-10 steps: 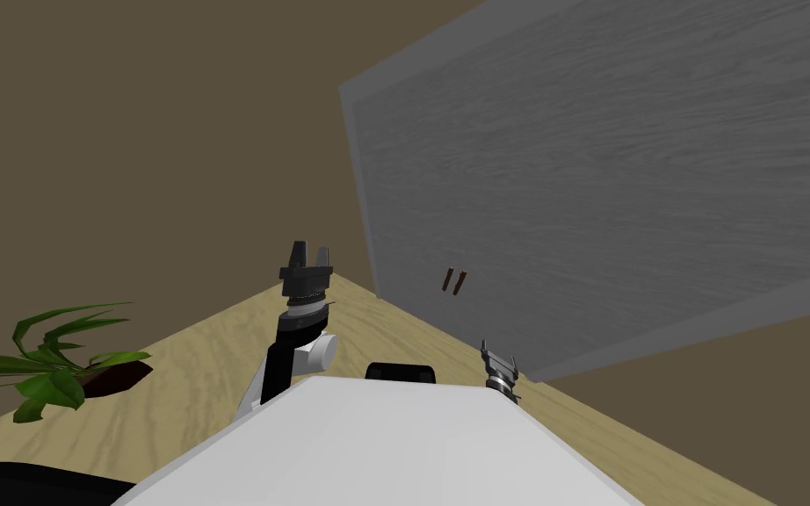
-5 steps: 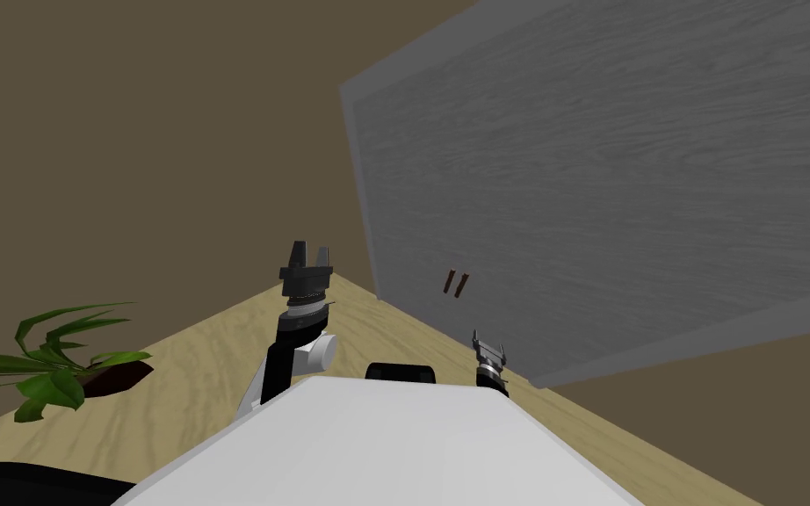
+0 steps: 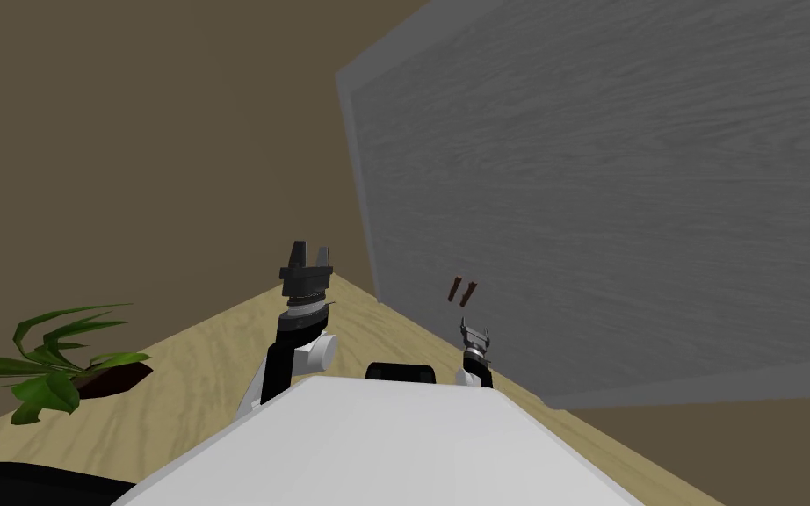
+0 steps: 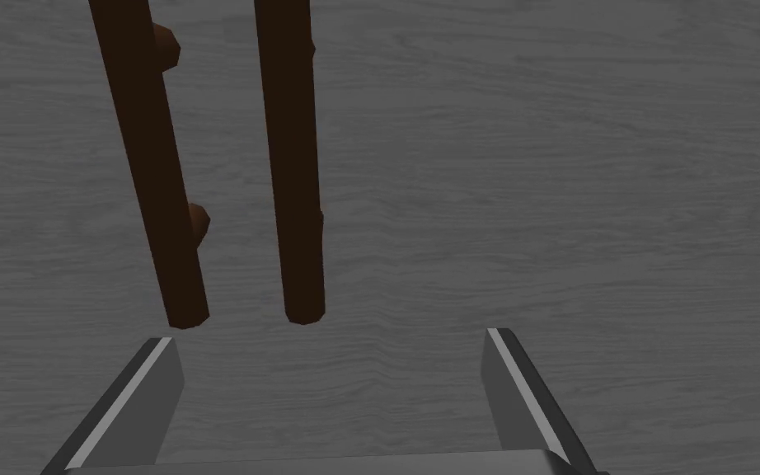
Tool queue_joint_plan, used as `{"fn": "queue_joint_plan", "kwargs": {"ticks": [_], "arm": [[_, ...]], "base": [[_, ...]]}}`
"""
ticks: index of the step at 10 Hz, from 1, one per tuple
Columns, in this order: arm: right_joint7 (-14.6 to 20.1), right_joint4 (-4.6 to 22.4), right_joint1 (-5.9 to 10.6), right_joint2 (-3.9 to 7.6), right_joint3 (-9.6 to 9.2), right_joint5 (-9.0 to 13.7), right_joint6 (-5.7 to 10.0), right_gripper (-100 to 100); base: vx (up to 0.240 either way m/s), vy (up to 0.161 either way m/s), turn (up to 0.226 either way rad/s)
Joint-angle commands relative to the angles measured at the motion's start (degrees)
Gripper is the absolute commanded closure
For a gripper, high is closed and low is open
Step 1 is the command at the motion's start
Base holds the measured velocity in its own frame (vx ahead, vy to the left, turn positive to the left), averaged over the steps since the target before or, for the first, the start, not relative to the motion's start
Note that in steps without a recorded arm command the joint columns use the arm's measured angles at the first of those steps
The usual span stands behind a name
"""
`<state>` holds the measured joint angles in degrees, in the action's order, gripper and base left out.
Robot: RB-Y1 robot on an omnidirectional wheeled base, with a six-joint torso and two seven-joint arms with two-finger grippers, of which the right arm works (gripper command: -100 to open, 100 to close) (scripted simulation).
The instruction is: Pull the door open
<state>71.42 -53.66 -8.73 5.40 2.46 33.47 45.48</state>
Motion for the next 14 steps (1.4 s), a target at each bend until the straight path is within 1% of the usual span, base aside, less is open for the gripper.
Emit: {"fn": "queue_joint_plan", "kwargs": {"ticks": [1, 2, 3, 4, 5, 6, 8, 9, 10, 11, 13, 14], "arm": [[-0.25, -0.79, 1.03, -0.37, -0.4, -0.27, -0.15, -100], [0.16, 0.24, 1.04, 0.04, -0.26, -0.16, 0.15, -100], [0.44, 0.87, 0.02, 0.51, 0.17, 0.08, 0.22, -100], [0.51, 1.02, -0.26, 0.66, 0.3, 0.15, 0.22, -100], [0.68, 1.41, -0.94, 1.02, 0.63, 0.32, 0.24, -100], [0.92, 1.89, -1.73, 1.54, 1.08, 0.56, 0.25, -100], [1.61, 3.12, -3.72, 2.98, 2.26, 1.19, 0.28, -100], [1.89, 3.56, -4.4, 3.54, 2.7, 1.43, 0.28, -100], [1.89, 3.56, -4.4, 3.54, 2.7, 1.43, 0.28, -100], [2.55, 4.58, -5.91, 4.87, 3.72, 1.98, 0.29, -100], [2.55, 4.58, -5.91, 4.87, 3.72, 1.98, 0.29, -100], [2.86, 5.03, -6.56, 5.48, 4.17, 2.22, 0.28, -100]], "base": [[0.189, -0.008, 0.067], [0.085, -0.014, 0.02], [-0.067, 0.023, -0.11], [-0.143, 0.028, -0.079], [-0.182, 0.004, -0.066], [-0.191, -0.005, -0.089], [-0.183, 0.037, -0.121], [-0.156, 0.061, -0.093], [-0.084, 0.031, -0.038], [-0.096, 0.01, -0.12], [-0.058, 0.004, -0.031], [-0.024, -0.003, -0.037]]}}
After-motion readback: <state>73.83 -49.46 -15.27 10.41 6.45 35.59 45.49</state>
